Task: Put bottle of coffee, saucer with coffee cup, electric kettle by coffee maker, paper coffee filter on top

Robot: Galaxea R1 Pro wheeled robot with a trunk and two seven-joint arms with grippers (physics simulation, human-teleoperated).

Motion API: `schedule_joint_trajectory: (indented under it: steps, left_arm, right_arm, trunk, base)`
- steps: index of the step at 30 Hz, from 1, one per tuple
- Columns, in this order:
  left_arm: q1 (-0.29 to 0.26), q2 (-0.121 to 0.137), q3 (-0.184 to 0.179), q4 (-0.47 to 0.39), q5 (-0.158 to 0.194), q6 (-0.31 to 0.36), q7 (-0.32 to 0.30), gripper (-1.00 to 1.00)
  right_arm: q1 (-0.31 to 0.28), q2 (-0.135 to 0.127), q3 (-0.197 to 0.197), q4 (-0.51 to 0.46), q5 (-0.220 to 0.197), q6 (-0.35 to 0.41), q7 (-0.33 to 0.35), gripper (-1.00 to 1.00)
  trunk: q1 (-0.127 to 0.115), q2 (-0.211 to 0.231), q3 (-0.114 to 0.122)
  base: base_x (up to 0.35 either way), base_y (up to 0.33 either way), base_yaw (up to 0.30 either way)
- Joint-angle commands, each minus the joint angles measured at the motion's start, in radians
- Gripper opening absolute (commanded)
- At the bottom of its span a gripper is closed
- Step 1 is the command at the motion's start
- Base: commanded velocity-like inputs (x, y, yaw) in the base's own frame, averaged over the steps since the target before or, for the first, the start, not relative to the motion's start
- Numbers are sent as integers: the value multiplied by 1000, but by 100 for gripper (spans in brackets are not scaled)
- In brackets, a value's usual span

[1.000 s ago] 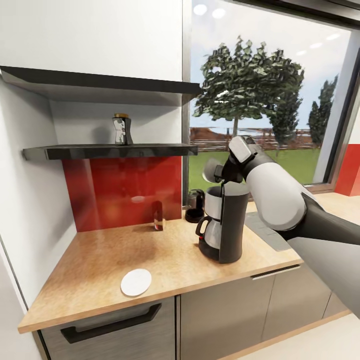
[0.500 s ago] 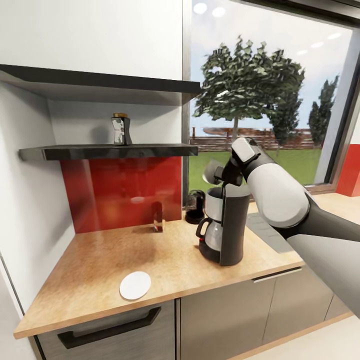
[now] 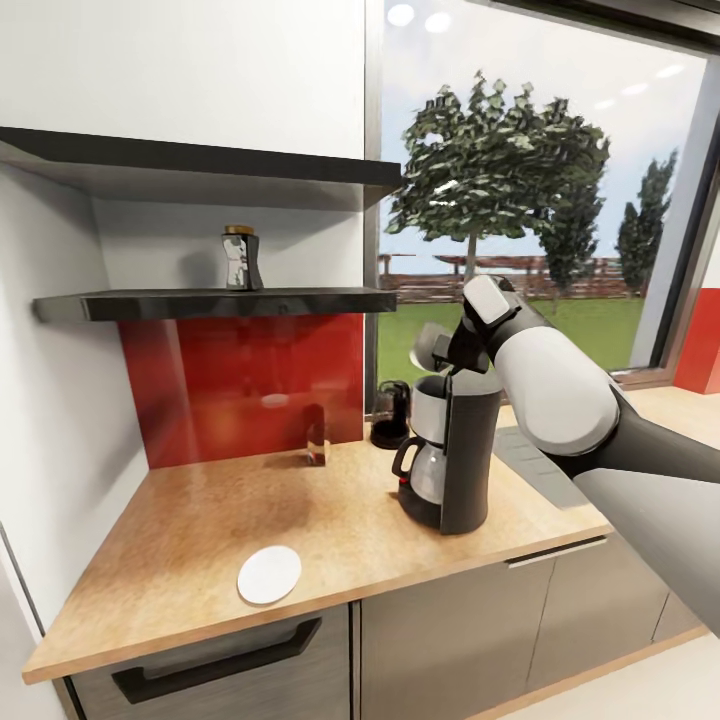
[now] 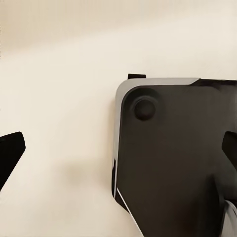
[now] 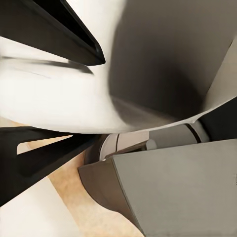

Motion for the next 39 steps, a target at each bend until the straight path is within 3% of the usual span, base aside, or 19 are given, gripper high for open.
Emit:
schedule_joint_trajectory:
  steps: [1, 39]
  left_arm:
    - [0, 0, 3, 1, 1, -3, 1, 100]
    - [-2, 1, 3, 1, 1, -4, 1, 100]
  right_arm:
    - [0, 1, -1, -2, -8, 1, -9, -100]
    - [9, 1, -2, 6, -8, 2, -15, -100]
  trunk:
    - [0, -1, 0]
    - [0, -1, 0]
  base:
    - [86, 16, 0]
    - [17, 7, 0]
